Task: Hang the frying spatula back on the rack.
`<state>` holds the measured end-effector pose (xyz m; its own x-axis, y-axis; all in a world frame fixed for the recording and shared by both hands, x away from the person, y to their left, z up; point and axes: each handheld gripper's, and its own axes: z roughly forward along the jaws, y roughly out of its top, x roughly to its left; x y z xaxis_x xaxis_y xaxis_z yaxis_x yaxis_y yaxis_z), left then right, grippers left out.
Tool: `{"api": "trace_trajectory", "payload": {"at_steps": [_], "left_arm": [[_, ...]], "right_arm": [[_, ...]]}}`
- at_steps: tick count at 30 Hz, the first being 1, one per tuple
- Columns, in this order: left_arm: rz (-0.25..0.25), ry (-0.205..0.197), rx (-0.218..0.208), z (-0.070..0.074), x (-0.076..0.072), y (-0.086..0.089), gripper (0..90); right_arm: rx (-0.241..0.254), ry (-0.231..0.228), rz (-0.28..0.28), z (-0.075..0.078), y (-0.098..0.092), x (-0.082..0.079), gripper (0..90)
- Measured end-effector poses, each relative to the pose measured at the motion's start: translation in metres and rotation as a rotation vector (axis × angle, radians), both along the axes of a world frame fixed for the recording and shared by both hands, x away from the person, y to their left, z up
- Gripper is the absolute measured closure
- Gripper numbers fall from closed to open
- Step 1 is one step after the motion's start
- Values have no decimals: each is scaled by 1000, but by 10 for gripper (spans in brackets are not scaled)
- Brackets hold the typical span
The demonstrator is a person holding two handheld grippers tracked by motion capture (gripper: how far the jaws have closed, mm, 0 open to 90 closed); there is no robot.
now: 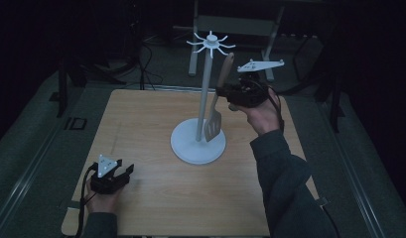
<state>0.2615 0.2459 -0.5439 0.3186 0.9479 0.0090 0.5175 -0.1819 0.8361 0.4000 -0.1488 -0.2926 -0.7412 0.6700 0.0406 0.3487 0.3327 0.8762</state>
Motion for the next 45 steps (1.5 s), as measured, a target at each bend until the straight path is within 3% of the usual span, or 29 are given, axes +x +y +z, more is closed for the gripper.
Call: {"api": "trace_trajectory", "payload": {"at_steps": [19,31,45], "left_arm": [[0,1,1,0,0,0,504],[2,-3,2,0,-1,0,504],[5,-4,1,1,-1,1,504]], "right_arm": [[-37,40,16,5,0,9,745],[-51,33,24,11,6,10,744],[-35,36,18,2,9,15,707]]}}
